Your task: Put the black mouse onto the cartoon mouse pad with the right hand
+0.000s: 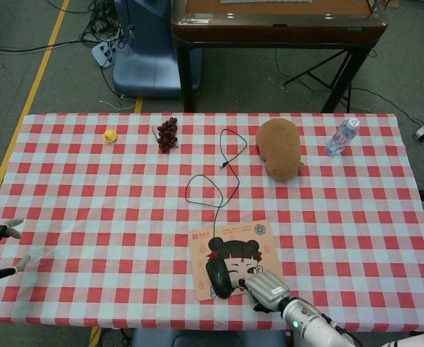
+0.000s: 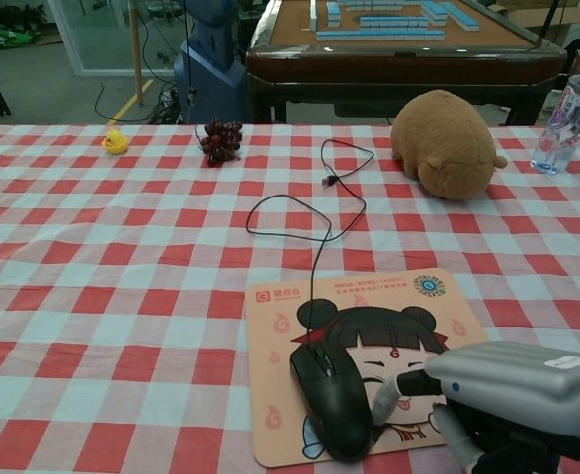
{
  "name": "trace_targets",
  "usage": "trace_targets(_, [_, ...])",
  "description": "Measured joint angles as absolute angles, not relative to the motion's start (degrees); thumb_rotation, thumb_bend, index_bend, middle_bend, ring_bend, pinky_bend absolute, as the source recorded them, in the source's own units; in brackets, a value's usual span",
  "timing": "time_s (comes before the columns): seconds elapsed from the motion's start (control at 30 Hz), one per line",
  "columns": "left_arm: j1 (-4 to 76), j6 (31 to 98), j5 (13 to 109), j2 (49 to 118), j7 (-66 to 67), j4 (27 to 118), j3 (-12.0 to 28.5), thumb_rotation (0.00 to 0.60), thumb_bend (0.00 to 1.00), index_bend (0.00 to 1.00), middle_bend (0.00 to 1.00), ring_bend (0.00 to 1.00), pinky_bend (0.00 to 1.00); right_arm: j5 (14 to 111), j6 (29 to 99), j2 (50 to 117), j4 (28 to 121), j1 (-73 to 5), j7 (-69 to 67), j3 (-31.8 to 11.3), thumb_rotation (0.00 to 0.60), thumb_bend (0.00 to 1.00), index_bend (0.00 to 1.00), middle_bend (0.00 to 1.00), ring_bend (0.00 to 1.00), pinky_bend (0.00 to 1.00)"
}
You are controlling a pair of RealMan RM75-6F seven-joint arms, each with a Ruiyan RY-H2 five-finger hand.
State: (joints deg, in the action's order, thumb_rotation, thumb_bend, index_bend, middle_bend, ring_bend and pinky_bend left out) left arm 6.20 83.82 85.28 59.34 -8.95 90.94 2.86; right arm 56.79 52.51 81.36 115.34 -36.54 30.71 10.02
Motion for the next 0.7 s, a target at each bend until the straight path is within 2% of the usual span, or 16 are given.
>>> trace_targets(0.43, [6.14, 83.84, 85.22, 59.21, -9.44, 90.84, 2.94, 0.600, 0.22, 0.28, 0.44, 0.38, 0.55, 59.12, 53.06, 80.18, 116.35, -36.30, 29.86, 10.33, 0.600, 1.00, 0.21, 1.00, 1.00, 1.00])
trace_targets(0.63, [6.15, 83.85, 85.47, 59.26, -9.13, 90.97, 2.84, 0.600, 0.22, 0.29, 0.44, 0.38, 0.55, 65.11, 57.21, 76.38, 118.19, -34.25, 29.36, 11.39, 0.600, 1.00, 0.21, 1.00, 1.00, 1.00])
trace_targets(0.7, [6.19, 83.77, 85.53, 59.33, -8.85, 91.01, 2.79, 0.600, 0.22, 0.29, 0.44, 0.38, 0.55, 67.34, 59.61, 74.83, 118.60, -33.15, 29.70, 11.87, 0.600, 0.96, 0.23, 1.00, 1.00, 1.00])
